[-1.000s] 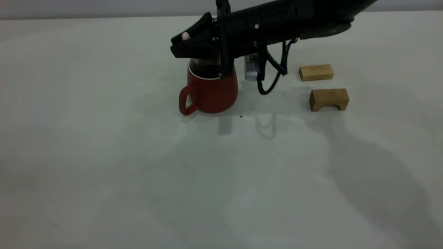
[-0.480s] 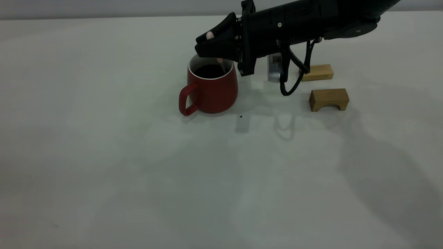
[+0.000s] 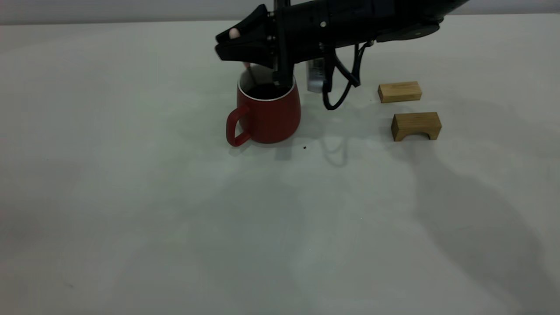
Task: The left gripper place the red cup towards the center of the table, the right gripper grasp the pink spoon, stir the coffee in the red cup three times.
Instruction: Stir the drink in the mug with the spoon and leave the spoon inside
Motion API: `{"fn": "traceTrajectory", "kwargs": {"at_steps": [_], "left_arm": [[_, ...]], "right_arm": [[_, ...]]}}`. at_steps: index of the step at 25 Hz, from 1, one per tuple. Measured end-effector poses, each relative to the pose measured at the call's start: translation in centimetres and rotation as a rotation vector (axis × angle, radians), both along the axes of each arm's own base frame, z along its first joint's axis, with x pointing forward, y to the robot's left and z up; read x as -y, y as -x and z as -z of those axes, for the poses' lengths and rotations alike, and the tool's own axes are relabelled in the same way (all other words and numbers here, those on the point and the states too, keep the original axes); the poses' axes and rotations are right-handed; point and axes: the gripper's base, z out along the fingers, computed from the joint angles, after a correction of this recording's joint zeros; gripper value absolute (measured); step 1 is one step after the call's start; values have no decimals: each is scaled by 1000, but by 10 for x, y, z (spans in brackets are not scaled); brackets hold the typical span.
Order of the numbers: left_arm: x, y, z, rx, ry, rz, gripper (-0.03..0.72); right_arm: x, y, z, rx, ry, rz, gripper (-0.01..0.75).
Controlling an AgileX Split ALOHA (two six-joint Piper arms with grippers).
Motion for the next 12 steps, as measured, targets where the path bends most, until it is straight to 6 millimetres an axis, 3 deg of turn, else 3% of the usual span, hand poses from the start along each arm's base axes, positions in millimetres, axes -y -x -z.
{"fn": "traceTrajectory", "kwargs": {"at_steps": [6,12], "left_arm": [[0,0,0,0,0,0,586],[0,0,0,0,0,0,586]], "right_arm": [[24,10,4,-68,37,48,116],[-5,25,4,-104,30,-11,116]]}}
